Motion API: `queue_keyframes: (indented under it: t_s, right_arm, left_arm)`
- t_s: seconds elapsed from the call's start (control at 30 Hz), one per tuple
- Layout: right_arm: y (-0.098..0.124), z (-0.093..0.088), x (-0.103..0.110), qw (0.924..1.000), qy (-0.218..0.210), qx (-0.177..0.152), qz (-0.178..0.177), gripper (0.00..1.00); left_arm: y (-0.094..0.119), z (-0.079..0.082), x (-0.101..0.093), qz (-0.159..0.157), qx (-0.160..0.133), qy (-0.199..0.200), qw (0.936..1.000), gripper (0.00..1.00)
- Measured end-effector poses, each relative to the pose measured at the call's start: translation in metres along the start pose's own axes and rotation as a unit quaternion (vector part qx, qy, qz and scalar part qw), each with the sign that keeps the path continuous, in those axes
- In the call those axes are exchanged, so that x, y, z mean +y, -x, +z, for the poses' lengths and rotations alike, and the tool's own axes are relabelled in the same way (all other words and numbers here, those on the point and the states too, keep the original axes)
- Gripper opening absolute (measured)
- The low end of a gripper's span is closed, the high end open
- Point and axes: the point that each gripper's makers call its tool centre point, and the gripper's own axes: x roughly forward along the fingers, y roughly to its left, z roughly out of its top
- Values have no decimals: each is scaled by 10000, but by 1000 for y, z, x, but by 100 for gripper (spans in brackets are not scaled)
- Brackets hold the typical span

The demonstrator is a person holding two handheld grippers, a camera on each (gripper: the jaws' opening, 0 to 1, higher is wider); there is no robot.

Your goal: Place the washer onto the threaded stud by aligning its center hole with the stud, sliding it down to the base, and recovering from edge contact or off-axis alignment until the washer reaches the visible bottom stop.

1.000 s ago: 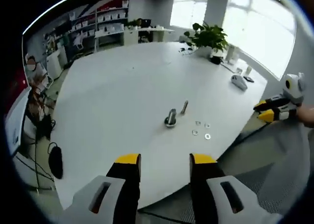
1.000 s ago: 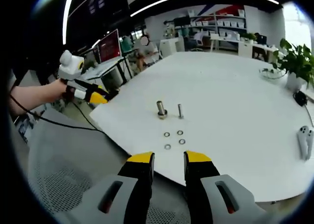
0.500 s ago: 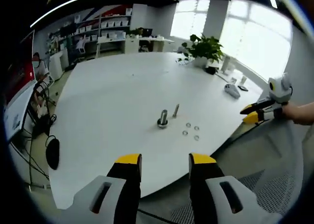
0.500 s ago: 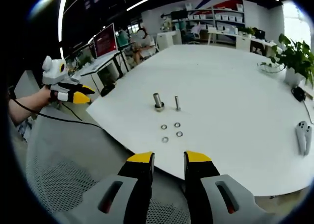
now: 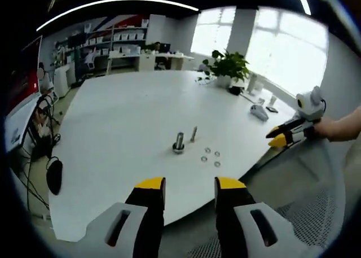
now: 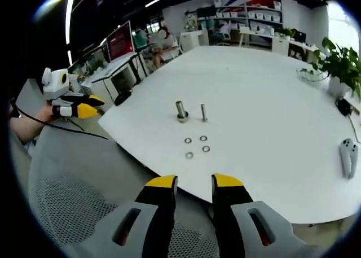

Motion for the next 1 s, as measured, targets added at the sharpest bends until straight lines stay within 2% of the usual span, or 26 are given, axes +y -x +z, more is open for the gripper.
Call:
queue_keyframes:
  t_s: [0.07,0.17,0.27,0.5,0.63,0.77,0.93,1.0]
  right_arm:
    - [-1,-3,0,10000,31,67,-10,27]
    - [-1,-5,-2,9999,52,132,-46,27]
    - [-1,-4,-3,9999,72,94,-58,27]
    - [1,-2,-7,9999,2,25,-152,27]
    - [0,-8,-7,9993,250,192,-206,27]
    - [0,-9,-8,9993,170,245,-220,27]
    - [-2,-14,-7,9987,219,401,-210,27]
    - [-2,-16,-6,9986,196,457,-196,28]
  left_arm:
    - [-3,-3,-4,-73,98,-142,9998,33]
    - [-3,-2,-7,-129,55,-171,9998,33]
    - [-2,-1,-6,-142,14,-40,9999,33]
    - [-3,-3,-9,-205,62,-129,9997,33]
    - [-5,-4,-13,-225,135,-317,9992,32]
    - [-2,1,-10,-225,-42,-197,9995,31]
    - [-2,1,-11,-252,-49,-144,9996,31]
    - [-1,5,-14,-359,-188,-83,9991,31]
